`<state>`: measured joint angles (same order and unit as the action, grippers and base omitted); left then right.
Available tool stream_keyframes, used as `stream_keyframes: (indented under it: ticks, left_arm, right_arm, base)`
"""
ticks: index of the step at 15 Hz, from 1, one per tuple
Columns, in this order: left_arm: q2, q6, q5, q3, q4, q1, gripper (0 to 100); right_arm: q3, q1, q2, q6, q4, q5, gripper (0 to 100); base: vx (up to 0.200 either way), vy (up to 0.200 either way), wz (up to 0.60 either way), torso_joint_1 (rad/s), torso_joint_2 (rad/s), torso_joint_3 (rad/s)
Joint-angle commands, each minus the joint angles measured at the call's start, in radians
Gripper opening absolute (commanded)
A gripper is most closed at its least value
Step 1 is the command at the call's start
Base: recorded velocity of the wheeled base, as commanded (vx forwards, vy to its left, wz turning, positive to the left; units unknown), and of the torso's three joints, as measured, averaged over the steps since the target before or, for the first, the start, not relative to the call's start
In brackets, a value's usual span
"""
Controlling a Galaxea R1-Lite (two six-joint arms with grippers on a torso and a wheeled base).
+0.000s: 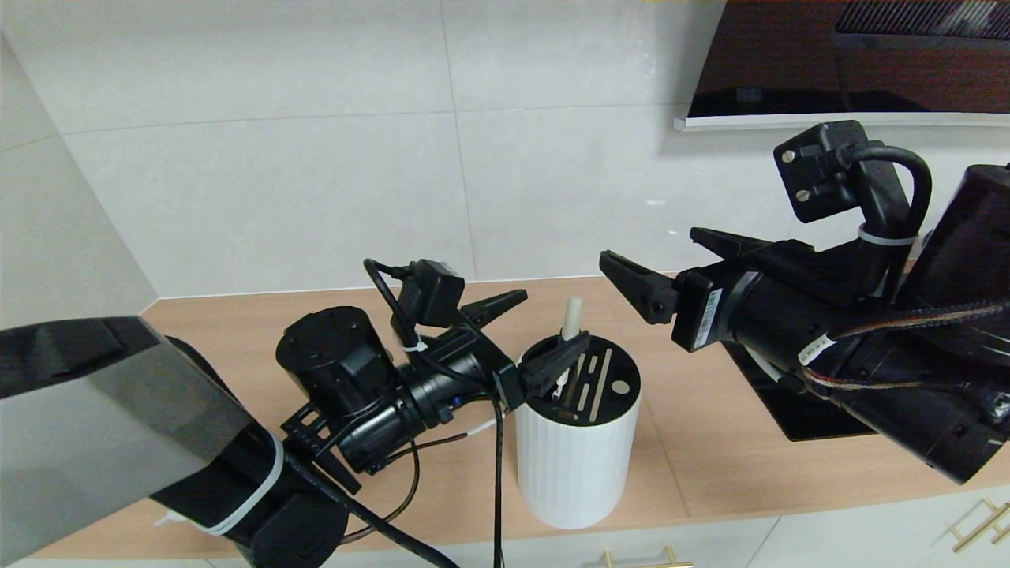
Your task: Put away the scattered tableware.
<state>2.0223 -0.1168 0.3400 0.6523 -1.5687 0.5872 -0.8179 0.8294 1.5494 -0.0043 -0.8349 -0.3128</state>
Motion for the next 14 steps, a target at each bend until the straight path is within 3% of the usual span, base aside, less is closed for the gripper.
stream_keyframes:
  ticks: [1, 2, 4, 8, 11, 12, 13, 14]
  left_arm:
    - [-0.111, -0.003, -0.052, 0.000, -0.002, -0.001, 100]
    - [-0.217, -0.001, -0.085, 0.000, -0.002, -0.010, 100]
    - [-0.378, 0.000, -0.096, -0.003, -0.002, -0.038, 100]
    - [-0.732, -0.001, -0.099, -0.148, 0.130, -0.084, 100]
    - [-1.044, -0.003, -0.099, -0.247, 0.371, -0.141, 100]
    - [-1.183, -0.004, -0.099, -0.287, 0.515, -0.195, 100]
    - [-1.309, -0.024, -0.099, -0.307, 0.664, -0.213, 100]
    - [-1.438, -0.053, -0.095, -0.309, 0.823, -0.219, 100]
  right_arm:
    - [0.005, -0.018, 0.001, 0.000, 0.000, 0.000, 100]
    - [0.006, -0.029, -0.003, 0.000, -0.001, -0.008, 100]
    - [0.020, -0.087, -0.015, 0.003, -0.007, -0.011, 100]
    - [0.266, -0.236, -0.212, 0.009, -0.061, -0.031, 100]
    - [0.526, -0.294, -0.574, 0.004, -0.033, -0.052, 100]
    - [0.572, -0.366, -0.690, 0.004, 0.014, -0.057, 100]
    - [0.588, -0.414, -0.735, 0.003, 0.043, -0.055, 100]
    - [0.612, -0.539, -0.893, 0.003, 0.168, -0.037, 100]
  base:
    - [0.000, 0.000, 0.00, 0.000, 0.00, 0.000]
    - [0.000, 0.000, 0.00, 0.000, 0.00, 0.000]
    - [0.000, 0.000, 0.00, 0.000, 0.00, 0.000]
    - [0.000, 0.000, 0.00, 0.000, 0.00, 0.000]
    - [0.000, 0.000, 0.00, 0.000, 0.00, 0.000]
    - [0.000, 0.000, 0.00, 0.000, 0.00, 0.000]
    - [0.000, 0.000, 0.00, 0.000, 0.00, 0.000]
    - [0.000, 0.000, 0.00, 0.000, 0.00, 0.000]
